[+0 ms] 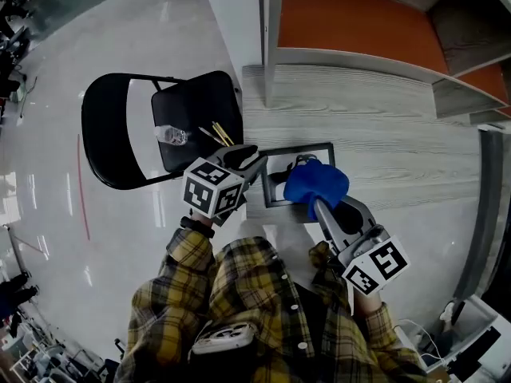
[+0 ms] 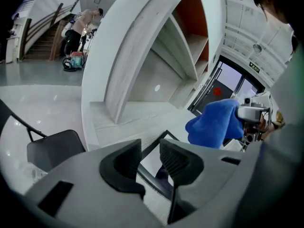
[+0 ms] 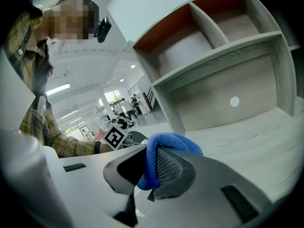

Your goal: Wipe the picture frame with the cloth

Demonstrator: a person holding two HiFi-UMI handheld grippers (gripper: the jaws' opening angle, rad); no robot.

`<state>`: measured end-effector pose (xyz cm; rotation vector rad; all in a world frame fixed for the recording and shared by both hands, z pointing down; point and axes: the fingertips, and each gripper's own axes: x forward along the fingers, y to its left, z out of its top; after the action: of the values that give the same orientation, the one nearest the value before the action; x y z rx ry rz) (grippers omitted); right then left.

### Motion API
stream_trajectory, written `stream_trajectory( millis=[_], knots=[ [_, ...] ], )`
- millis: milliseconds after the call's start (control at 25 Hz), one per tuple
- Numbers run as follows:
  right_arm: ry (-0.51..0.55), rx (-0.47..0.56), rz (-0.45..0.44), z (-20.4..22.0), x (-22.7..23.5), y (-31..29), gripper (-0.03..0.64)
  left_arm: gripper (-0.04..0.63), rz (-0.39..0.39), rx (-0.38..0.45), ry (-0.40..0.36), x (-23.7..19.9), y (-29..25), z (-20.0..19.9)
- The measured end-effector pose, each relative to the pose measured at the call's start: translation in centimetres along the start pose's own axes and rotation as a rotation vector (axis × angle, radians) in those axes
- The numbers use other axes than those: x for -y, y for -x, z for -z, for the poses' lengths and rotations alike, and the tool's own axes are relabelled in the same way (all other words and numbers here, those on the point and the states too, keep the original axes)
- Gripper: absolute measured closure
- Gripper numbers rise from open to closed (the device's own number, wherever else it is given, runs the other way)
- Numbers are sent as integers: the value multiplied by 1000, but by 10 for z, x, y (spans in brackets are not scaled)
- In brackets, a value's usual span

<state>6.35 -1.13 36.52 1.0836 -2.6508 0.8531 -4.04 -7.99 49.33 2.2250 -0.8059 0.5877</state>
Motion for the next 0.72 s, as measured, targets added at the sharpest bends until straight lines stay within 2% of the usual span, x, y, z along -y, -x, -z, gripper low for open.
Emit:
stream_trajectory(
  millis=[160,360,720],
  knots=[
    [-41,-22,8,12,1,-2,569,482,11,-61,19,-13,-19,17],
    [-65,-37,9,25,5,-11,569,479,10,-132,5,-28,-42,30],
    [-81,-65,-3,38,6,-19,569,479,19,-197,-3,-34,-59,44]
  ],
)
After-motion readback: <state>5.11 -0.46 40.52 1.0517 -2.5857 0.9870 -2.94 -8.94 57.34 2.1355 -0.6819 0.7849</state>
